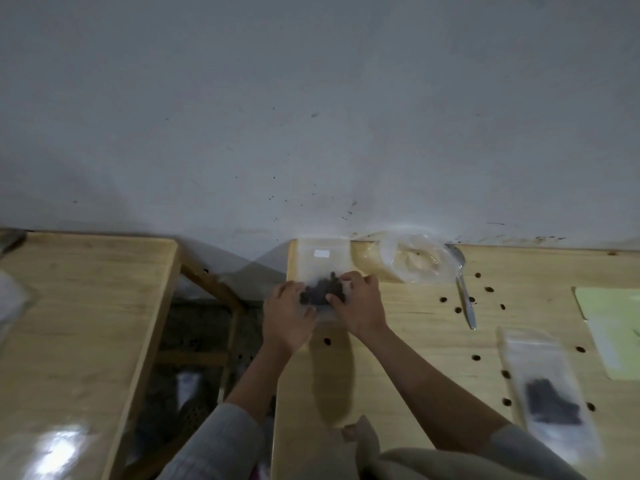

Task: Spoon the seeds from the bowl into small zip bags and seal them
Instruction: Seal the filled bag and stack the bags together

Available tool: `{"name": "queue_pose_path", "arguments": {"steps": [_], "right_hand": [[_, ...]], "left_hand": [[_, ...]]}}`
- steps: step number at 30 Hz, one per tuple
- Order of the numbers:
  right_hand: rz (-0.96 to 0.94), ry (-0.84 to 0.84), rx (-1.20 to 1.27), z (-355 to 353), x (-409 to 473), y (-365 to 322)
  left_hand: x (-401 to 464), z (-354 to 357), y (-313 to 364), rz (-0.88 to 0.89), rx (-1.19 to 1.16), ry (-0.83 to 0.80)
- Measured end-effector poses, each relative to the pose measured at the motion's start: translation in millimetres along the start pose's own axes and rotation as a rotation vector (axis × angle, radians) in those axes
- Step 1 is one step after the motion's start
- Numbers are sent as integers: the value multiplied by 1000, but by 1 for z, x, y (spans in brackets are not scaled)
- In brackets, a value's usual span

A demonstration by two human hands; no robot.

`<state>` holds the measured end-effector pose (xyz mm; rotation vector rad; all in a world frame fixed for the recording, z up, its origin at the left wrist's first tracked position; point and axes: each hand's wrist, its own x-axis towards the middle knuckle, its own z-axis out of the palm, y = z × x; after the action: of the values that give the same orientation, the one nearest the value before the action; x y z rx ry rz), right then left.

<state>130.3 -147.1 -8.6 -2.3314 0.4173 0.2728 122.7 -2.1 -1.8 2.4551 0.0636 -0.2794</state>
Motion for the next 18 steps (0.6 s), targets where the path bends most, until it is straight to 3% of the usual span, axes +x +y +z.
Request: {"name": "queue_pose_path", "arguments": {"steps": [4, 8, 18], "right_hand": [[-61, 54, 75, -11, -16, 5], [-90, 180, 198, -32, -50, 25], [102, 518, 222, -120, -132, 150]], "left_hand": [[-10, -3, 10, -83, -33, 50], [-34, -2, 35, -45, -132, 109], [-106, 81, 134, 156, -308, -85]]}}
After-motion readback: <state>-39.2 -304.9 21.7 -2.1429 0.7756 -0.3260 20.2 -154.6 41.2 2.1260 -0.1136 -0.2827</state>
